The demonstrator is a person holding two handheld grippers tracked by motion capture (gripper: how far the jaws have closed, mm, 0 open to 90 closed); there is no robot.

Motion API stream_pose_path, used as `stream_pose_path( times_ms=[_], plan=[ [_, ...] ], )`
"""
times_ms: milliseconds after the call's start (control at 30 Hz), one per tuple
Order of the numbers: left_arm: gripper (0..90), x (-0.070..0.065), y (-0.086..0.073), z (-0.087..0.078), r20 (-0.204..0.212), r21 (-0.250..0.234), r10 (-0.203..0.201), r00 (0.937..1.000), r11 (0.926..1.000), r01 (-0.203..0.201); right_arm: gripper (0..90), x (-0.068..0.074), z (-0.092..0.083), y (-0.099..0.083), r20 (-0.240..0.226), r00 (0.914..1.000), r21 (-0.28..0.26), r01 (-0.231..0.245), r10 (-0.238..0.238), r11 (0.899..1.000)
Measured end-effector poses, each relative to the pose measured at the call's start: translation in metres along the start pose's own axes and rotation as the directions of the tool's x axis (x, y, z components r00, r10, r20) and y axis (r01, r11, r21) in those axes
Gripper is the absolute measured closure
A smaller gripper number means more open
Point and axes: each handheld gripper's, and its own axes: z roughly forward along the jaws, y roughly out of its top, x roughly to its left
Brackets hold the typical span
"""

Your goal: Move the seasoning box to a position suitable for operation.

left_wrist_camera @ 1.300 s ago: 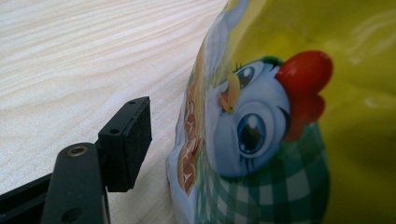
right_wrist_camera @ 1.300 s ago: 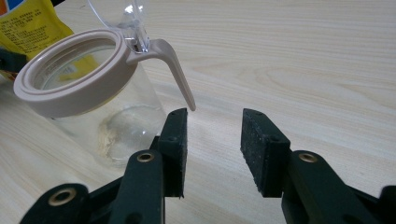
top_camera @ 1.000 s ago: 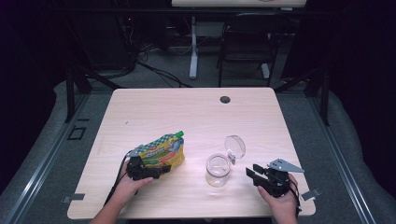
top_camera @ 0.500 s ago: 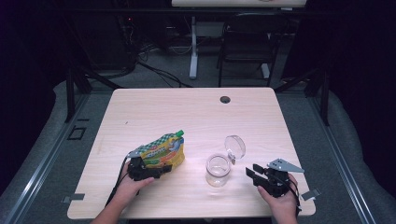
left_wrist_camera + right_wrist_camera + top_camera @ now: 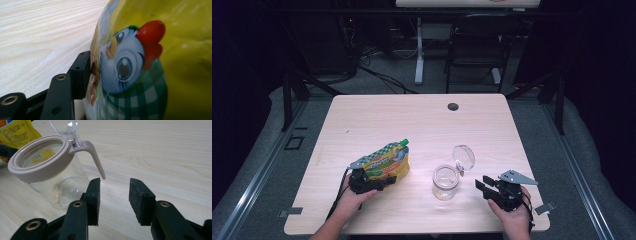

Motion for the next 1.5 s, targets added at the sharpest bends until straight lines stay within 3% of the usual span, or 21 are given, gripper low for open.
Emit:
stream_pose_path(
  times_ms=[567,1500],
  plan=[
    [54.9,-0.0028,-0.0001,-0.0002,-0.029,-0.011,0.054,0.9981,0.9984,-0.055,61.5,-0.0002,0.0,0.0,0.001,1.0,0.0,-0.002,0.002,1.0],
    [58.2,-0.0013,0.001,-0.0037,-0.042,-0.012,0.039,0.9984,0.9992,-0.039,61.5,-0.0016,-0.001,-0.0004,0.003,1.0,-0.006,-0.006,0.006,1.0]
  ],
)
